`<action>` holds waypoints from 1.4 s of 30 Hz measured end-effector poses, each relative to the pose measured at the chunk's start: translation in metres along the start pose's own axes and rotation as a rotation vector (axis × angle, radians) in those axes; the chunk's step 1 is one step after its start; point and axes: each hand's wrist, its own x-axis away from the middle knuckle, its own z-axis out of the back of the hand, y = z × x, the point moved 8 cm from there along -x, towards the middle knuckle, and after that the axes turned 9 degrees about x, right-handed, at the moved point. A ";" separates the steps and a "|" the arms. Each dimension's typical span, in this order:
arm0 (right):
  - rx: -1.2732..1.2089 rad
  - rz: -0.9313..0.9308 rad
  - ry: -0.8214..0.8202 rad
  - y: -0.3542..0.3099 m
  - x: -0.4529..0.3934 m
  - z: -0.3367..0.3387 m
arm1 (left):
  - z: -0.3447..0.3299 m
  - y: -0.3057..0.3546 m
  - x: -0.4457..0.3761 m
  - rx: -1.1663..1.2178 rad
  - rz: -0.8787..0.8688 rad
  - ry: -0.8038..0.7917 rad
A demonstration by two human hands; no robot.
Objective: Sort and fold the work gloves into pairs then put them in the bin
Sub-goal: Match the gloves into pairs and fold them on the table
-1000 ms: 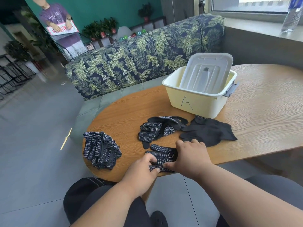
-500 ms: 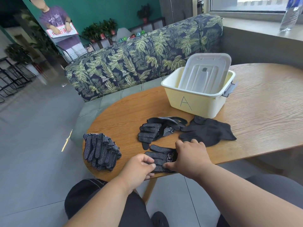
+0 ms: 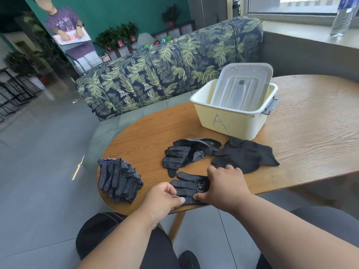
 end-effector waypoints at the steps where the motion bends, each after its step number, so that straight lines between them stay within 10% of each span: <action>1: -0.001 -0.001 0.001 0.000 0.000 0.000 | 0.001 0.000 0.000 -0.003 -0.002 0.008; 16: -0.010 0.000 0.002 -0.001 -0.001 0.001 | -0.014 0.019 0.007 -0.442 -0.185 -0.097; 42: -0.086 -0.034 -0.031 0.007 -0.003 0.000 | -0.019 0.022 -0.009 -0.339 -0.183 0.116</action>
